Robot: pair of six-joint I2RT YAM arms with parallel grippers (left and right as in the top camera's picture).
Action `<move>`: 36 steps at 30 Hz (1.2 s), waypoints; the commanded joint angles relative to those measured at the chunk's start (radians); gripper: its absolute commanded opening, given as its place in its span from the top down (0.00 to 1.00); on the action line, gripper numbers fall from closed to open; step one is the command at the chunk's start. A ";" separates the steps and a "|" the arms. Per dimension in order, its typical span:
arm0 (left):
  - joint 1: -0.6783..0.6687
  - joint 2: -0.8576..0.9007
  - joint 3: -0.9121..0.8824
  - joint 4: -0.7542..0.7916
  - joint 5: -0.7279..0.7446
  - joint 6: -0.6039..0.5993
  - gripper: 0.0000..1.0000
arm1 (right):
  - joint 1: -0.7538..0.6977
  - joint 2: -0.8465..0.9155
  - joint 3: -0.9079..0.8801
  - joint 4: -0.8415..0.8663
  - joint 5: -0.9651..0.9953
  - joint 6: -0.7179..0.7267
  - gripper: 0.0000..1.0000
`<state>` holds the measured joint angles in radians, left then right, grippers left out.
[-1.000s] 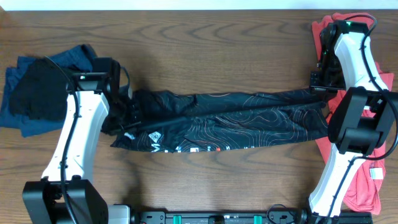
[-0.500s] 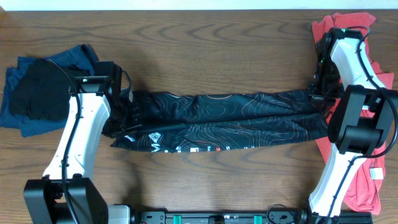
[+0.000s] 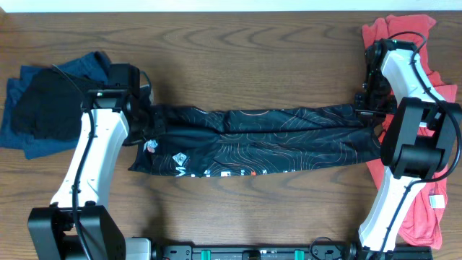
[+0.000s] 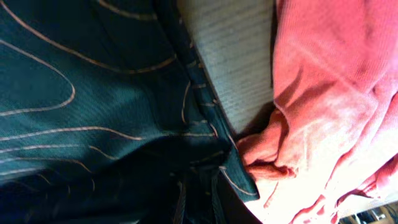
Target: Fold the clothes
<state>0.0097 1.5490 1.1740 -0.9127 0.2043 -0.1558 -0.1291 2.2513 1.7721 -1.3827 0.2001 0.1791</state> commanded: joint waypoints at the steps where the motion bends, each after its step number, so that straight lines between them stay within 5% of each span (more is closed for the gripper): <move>1: -0.025 -0.005 -0.036 0.040 -0.006 0.009 0.94 | -0.001 -0.031 -0.003 0.010 0.020 0.008 0.87; 15: -0.140 0.032 -0.184 0.315 -0.106 0.009 0.92 | -0.001 -0.031 -0.003 0.032 0.016 0.007 0.86; 18: -0.139 0.032 -0.188 0.327 -0.172 0.010 0.84 | -0.001 -0.031 -0.003 0.032 0.016 0.007 0.82; 21: -0.139 0.032 -0.188 0.336 -0.246 0.010 0.63 | -0.006 -0.031 -0.002 0.036 0.010 0.007 0.73; 26: -0.139 0.032 -0.188 0.365 -0.254 0.009 0.47 | -0.030 -0.031 -0.002 0.036 0.010 0.007 0.73; 36: -0.140 0.029 -0.159 0.394 -0.320 0.004 0.36 | -0.127 -0.031 -0.002 0.036 0.002 0.006 0.73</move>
<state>-0.1326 1.5719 0.9924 -0.5194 -0.0853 -0.1528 -0.2287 2.2505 1.7718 -1.3457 0.1989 0.1787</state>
